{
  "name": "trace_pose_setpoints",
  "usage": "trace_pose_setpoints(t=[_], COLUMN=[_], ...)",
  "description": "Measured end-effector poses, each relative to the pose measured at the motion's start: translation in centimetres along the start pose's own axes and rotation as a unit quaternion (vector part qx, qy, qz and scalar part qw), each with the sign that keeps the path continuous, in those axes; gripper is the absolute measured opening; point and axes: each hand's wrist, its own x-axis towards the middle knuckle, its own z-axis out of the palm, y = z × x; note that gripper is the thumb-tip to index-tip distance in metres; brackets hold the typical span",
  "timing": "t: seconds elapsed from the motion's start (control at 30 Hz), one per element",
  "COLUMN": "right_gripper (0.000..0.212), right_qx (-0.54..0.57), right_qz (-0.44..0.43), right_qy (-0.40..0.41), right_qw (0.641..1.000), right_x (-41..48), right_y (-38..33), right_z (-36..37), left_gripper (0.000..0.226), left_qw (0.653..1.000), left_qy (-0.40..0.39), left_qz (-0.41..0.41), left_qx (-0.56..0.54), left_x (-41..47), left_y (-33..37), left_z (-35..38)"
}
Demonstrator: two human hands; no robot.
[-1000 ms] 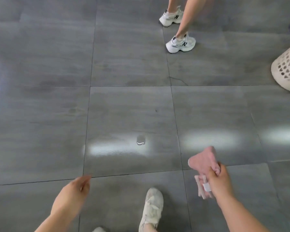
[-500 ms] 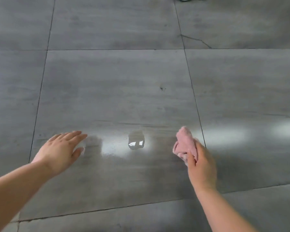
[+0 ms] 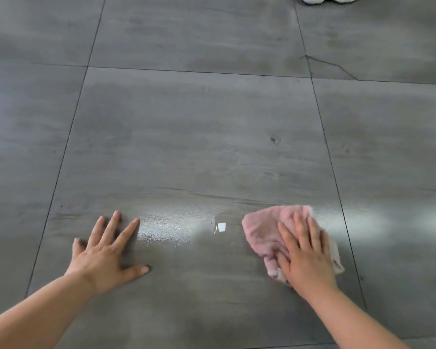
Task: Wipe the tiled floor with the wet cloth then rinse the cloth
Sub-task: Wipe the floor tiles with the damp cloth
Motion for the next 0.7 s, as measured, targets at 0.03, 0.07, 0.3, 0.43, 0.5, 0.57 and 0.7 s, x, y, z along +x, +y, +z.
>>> trace_pose_setpoints(t=[0.03,0.07,0.3,0.43,0.5,0.57,0.7], right_gripper=[0.062,0.06,0.063,0.068,0.071,0.066,0.064], right_qx=[0.017,0.043,0.037,-0.01,-0.017,-0.012,0.064], right_qz=[0.053,0.116,-0.116,-0.264,-0.238,-0.127,0.15], right_qy=[0.024,0.001,0.038,0.034,0.049,0.077,-0.016], right_qw=[0.998,0.992,0.992,0.964,0.97,0.989,0.986], right_x=[1.6,3.2,5.0,0.8,-0.2,1.0,6.9], right_y=[-0.7,-1.7,-13.1,-9.5,-4.3,-0.8,-4.4], right_z=[-0.5,-1.6,-0.1,2.2,2.0,0.9,-3.1], left_gripper=[0.098,0.098,0.112,0.11,0.11,0.108,0.099], left_qw=[1.0,1.0,0.995,0.996,0.996,0.996,0.997], left_qy=[-0.01,-0.025,-0.077,-0.074,-0.073,-0.071,-0.015], left_qz=[0.006,0.01,0.02,0.023,0.03,0.035,0.046], left_qx=[0.003,0.0,0.057,0.05,0.034,0.044,0.062], left_x=[0.3,0.5,1.2,1.2,1.2,1.3,1.7], left_y=[-0.4,-0.7,-1.7,-2.0,-2.2,-2.5,-2.6], left_z=[0.0,-0.2,-0.6,-0.5,-0.5,-0.4,0.8])
